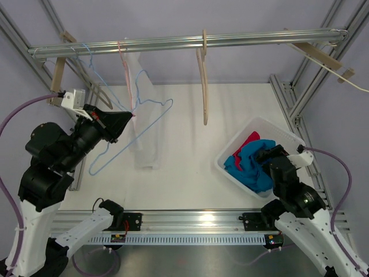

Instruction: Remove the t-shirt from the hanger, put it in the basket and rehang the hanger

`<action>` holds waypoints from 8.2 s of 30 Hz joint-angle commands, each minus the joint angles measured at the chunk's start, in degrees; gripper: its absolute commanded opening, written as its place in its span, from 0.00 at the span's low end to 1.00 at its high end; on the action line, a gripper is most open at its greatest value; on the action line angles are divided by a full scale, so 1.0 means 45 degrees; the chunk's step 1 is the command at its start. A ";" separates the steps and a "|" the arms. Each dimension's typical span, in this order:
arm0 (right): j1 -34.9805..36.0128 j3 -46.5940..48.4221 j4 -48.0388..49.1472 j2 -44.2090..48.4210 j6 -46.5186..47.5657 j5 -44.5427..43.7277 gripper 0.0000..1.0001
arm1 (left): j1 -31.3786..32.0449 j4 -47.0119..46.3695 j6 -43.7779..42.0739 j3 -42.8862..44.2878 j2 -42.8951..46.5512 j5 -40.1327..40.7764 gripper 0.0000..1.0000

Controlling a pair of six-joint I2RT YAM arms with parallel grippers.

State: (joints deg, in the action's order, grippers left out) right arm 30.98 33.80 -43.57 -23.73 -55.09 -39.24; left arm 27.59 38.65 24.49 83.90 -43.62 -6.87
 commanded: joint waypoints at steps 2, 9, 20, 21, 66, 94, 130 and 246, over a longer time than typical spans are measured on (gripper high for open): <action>-0.0069 0.2306 -0.1758 0.1111 0.1164 0.0262 0.87 | 0.0001 -0.1596 -0.0150 0.0516 -0.1241 0.0746 0.00; -0.0069 0.4479 -0.3091 0.2049 0.2183 0.0751 0.99 | 0.0001 -0.3040 0.0182 0.1373 -0.2943 0.0317 0.00; -0.0069 0.4051 -0.2096 0.2323 0.2925 0.2177 0.99 | 0.0001 -0.5385 -0.0070 0.1902 -0.4584 0.1116 0.00; -0.0088 0.4032 -0.2017 0.2323 0.2965 0.2217 0.99 | 0.0001 -0.5445 -0.0129 0.2000 -0.4720 0.1098 0.00; -0.0069 0.3954 0.0130 0.1445 0.3551 0.5654 0.99 | -0.0019 -0.2147 -0.2200 -0.0031 -0.2534 0.4376 0.77; -0.0069 0.2840 0.3100 -0.0292 0.3922 1.0419 0.72 | -0.0566 -0.2222 -0.2962 0.0282 -0.5229 0.6977 0.35; -0.0049 0.3250 0.3785 -0.0607 0.4000 1.2041 0.68 | -0.0722 -0.3453 -0.1849 0.1003 -0.4468 0.3482 0.00; 1.1806 0.4871 1.3469 -0.7909 0.9451 0.7839 0.95 | -0.2870 -0.0992 0.6354 0.0225 0.6958 -0.6637 0.00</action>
State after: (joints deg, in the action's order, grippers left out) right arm 84.38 55.16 11.00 -56.25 -11.05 -12.69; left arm 15.27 37.60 51.53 85.62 -10.72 -34.37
